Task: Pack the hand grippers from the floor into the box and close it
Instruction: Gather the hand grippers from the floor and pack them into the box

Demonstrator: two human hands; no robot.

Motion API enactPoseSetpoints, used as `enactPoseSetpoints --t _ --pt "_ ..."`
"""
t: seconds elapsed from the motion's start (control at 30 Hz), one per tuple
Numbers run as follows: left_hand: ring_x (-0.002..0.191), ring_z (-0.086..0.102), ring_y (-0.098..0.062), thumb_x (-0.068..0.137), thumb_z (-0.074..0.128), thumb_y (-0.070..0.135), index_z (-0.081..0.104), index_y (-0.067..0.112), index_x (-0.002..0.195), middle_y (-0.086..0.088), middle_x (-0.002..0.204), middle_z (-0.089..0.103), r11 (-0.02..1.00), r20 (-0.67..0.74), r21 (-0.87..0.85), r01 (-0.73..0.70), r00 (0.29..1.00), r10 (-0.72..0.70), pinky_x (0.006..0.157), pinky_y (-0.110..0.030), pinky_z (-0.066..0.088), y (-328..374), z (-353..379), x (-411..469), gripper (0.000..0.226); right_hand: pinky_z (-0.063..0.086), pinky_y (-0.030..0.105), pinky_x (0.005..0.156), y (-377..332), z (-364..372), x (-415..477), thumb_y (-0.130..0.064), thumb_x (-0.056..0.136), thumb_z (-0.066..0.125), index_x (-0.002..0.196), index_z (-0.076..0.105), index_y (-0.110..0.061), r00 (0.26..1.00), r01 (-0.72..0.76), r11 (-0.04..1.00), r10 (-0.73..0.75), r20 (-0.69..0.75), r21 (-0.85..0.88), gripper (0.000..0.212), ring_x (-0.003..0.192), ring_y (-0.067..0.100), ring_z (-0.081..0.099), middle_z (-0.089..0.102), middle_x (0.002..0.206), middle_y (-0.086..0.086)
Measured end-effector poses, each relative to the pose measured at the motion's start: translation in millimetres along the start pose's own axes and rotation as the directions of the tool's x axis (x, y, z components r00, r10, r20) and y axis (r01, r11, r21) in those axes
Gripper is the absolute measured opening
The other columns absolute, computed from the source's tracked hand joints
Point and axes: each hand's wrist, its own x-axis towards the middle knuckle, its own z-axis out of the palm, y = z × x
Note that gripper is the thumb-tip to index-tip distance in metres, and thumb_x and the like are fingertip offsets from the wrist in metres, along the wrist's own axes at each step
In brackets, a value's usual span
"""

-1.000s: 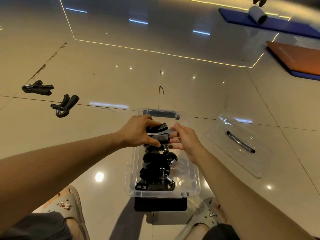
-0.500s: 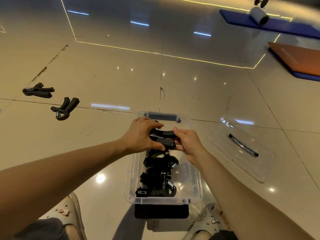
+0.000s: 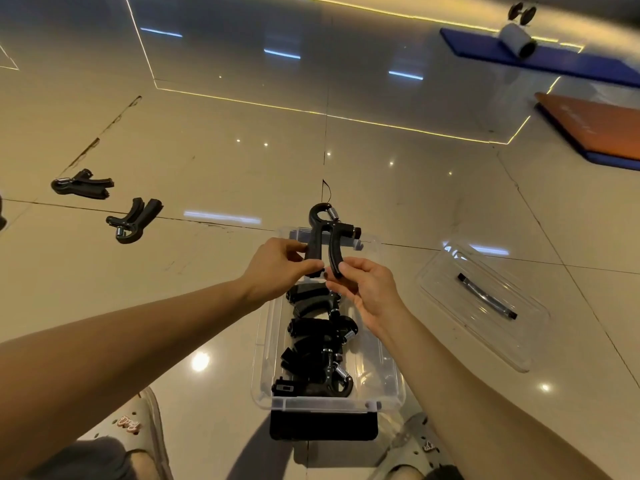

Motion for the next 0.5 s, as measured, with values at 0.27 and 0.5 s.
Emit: enactPoseSetpoints --t 0.27,0.5 --pt "0.081 0.074 -0.023 0.094 0.066 0.008 0.061 0.011 0.134 -0.015 0.104 0.071 0.902 0.12 -0.395 0.171 0.984 -0.134 0.072 -0.029 0.06 7.7 -18.3 6.6 0.04 0.063 0.036 0.076 -9.2 3.8 -5.4 -0.001 0.095 0.064 0.109 0.064 -0.001 0.997 0.05 0.97 -0.034 0.07 -0.237 0.014 0.084 0.03 0.076 0.075 0.094 0.021" --pt "0.083 0.066 -0.022 0.097 0.061 0.011 0.074 0.008 0.112 -0.017 0.101 0.072 0.96 0.176 -0.224 0.168 0.976 -0.129 0.069 -0.025 0.055 -8.4 -46.0 18.3 0.02 0.051 0.028 0.089 -33.6 -18.3 10.6 -0.03 0.089 0.072 0.124 0.062 -0.023 0.76 0.466 0.055 -0.535 0.367 -0.883 0.037 0.103 0.01 0.057 0.06 0.113 -0.008"
